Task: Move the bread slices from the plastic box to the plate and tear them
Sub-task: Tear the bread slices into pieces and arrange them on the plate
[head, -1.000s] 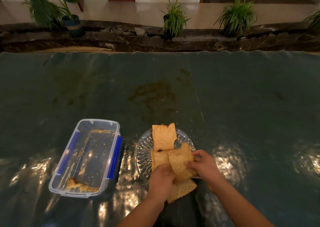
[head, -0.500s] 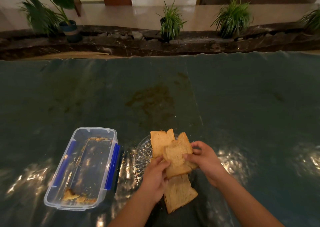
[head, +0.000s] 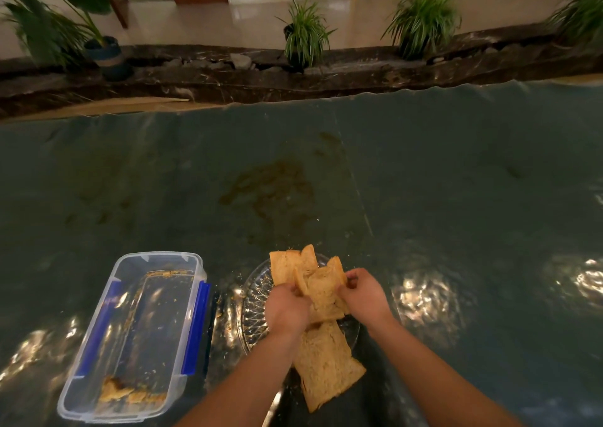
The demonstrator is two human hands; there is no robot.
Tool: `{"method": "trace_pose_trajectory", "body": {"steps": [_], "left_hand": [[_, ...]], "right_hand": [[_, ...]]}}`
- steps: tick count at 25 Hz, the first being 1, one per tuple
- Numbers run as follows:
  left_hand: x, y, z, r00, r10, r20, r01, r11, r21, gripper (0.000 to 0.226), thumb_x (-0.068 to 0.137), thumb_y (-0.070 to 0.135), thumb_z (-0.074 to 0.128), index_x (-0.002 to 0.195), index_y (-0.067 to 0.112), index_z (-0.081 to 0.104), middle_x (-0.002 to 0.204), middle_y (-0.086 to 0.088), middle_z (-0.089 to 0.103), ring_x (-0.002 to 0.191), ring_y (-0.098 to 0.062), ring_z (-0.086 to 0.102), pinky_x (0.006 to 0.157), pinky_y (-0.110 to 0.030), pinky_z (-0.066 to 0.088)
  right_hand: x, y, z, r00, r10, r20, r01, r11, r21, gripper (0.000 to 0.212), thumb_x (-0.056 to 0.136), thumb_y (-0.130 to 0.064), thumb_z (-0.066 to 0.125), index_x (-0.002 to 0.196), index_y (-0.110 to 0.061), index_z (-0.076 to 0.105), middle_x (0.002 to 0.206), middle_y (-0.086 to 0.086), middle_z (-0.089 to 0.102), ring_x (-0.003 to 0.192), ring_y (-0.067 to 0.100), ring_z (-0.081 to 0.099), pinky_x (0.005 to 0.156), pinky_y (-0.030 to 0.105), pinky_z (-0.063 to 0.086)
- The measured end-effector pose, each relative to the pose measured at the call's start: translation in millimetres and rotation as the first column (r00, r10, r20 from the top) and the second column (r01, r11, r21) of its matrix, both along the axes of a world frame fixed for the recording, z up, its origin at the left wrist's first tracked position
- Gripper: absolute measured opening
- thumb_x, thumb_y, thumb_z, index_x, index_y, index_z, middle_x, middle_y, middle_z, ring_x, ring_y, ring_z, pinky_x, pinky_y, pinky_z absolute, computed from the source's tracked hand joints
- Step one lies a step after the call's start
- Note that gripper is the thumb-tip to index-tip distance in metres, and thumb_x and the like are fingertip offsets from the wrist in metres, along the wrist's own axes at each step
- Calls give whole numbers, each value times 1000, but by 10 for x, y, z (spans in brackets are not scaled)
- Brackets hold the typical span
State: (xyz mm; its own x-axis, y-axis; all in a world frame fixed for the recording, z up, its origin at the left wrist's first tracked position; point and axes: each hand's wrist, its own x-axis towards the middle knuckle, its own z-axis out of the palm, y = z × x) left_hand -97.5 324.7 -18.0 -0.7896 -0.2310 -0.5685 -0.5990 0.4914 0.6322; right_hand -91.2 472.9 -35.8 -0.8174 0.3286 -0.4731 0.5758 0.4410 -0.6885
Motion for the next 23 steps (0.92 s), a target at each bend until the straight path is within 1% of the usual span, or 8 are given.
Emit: {"method": "trace_pose_trajectory", "body": {"steps": [3, 6, 9, 12, 15, 17, 20, 23], "left_hand": [[-12, -13, -20, 983, -167, -75, 149, 967, -205, 14, 84, 10, 61, 86, 24, 62, 74, 4, 66, 67, -16, 64, 49, -28, 47], [-24, -24, -14, 968, -222, -119, 188, 951, -247, 19, 83, 3, 57, 86, 21, 62, 69, 6, 62, 59, -10, 57, 43, -21, 36], [-3, -49, -6, 955, -258, -146, 221, 948, -230, 20, 83, 2, 57, 89, 20, 64, 70, 1, 65, 62, -15, 61, 46, -23, 39], [47, -41, -23, 948, -274, -162, 242, 951, -190, 11, 85, 4, 58, 85, 13, 64, 70, -3, 64, 66, -21, 62, 55, -33, 50], [43, -44, -36, 948, -282, -147, 242, 940, -240, 10, 84, 6, 56, 81, 13, 63, 70, -1, 62, 64, -19, 60, 59, -37, 54], [31, -53, -23, 935, -321, -151, 257, 905, -339, 10, 85, 10, 54, 90, 15, 62, 79, -2, 64, 67, -17, 60, 56, -32, 52], [-18, -39, -26, 906, -381, -186, 287, 875, -390, 32, 90, 17, 54, 122, 15, 57, 96, -5, 64, 80, -20, 63, 57, -28, 46], [-88, -38, -12, 895, -413, -170, 324, 862, -389, 32, 89, 10, 51, 118, 16, 63, 100, -6, 64, 85, -22, 64, 65, -35, 56]], "right_hand": [[8, -7, -14, 995, 99, 7, -98, 978, 185, 26, 85, -25, 63, 110, -24, 57, 92, -5, 67, 77, 14, 64, 61, 30, 51], [11, -47, 5, 994, 104, -34, -94, 971, 222, 26, 86, -25, 63, 111, -26, 59, 86, -11, 62, 77, 14, 63, 60, 30, 53], [63, -37, 8, 984, 135, -117, -92, 943, 319, 22, 88, -26, 63, 109, -25, 60, 85, -9, 66, 79, 13, 61, 56, 29, 50], [113, 0, -28, 983, 151, -105, -108, 935, 336, 17, 90, -25, 60, 107, -24, 61, 86, -8, 66, 72, 12, 59, 53, 26, 44], [136, 12, -50, 979, 190, -74, -151, 920, 362, 16, 91, -25, 58, 106, -22, 64, 101, -4, 66, 78, 13, 63, 61, 25, 48], [144, 5, -60, 971, 231, -67, -187, 900, 394, 19, 92, -26, 58, 109, -20, 65, 107, 0, 63, 83, 16, 65, 66, 29, 54], [85, 10, -56, 968, 245, -63, -196, 885, 421, 22, 92, -27, 57, 111, -18, 64, 108, 2, 60, 83, 19, 65, 67, 31, 55], [-36, 33, -46, 969, 238, -71, -187, 887, 422, 27, 93, -29, 55, 115, -16, 63, 111, 5, 58, 88, 24, 65, 69, 31, 52]]}}
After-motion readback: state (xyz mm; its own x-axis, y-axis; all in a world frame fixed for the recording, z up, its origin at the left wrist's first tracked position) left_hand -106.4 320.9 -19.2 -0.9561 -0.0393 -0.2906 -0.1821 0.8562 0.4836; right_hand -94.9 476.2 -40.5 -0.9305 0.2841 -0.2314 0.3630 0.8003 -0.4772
